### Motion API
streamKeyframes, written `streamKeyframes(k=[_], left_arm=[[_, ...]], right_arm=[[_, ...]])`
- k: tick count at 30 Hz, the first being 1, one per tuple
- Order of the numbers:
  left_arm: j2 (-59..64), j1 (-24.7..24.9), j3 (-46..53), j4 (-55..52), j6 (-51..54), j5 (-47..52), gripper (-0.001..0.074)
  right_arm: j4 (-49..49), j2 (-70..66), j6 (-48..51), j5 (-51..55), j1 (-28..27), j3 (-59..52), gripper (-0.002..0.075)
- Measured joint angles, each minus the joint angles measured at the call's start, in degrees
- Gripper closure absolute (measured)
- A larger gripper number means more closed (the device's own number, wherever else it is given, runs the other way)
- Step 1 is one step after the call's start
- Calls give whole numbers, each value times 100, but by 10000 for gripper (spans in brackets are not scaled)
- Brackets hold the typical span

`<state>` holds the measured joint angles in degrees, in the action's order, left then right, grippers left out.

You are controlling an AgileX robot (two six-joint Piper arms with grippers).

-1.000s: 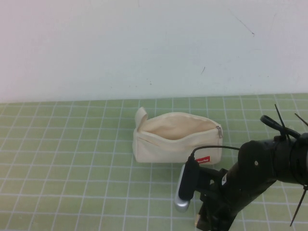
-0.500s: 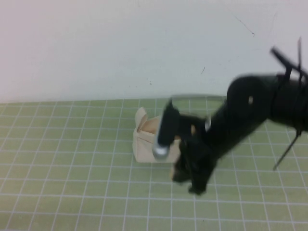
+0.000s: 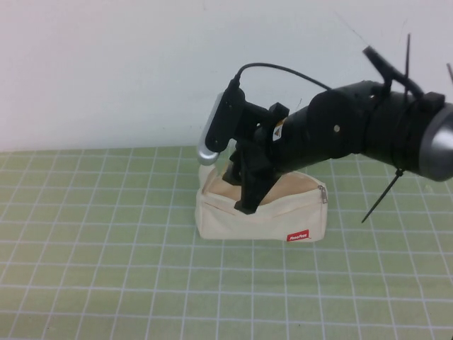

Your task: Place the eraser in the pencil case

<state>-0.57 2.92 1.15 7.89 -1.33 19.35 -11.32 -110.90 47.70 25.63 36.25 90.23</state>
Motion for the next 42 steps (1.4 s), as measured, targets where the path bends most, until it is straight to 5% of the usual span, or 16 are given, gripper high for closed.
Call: streamKeyframes(k=[4,10,12,18,27,33,42], left_arm=[[0,0,0,0,0,0,736],[0,0,0,0,0,0,737],[0,0,0,0,0,0,736],[0,0,0,0,0,0,736],[0,109,0,0,0,0,736],[0,145,0,0,0,0,736],[0,157,0,0,0,0,736]], right_arm=[[88,-66,-334,-172,0,0,335],[529,-66,-415,262,0,401,309],[924,-10,-469,853,0,702,356],[2460,642,-1530,2818,0,1628,659],[3148,2395,-2699,4088,0,1776,720],[3134,3815,-3043,4216,0,415,722],[2251,6837,-3393,2133,0,-3224,724]])
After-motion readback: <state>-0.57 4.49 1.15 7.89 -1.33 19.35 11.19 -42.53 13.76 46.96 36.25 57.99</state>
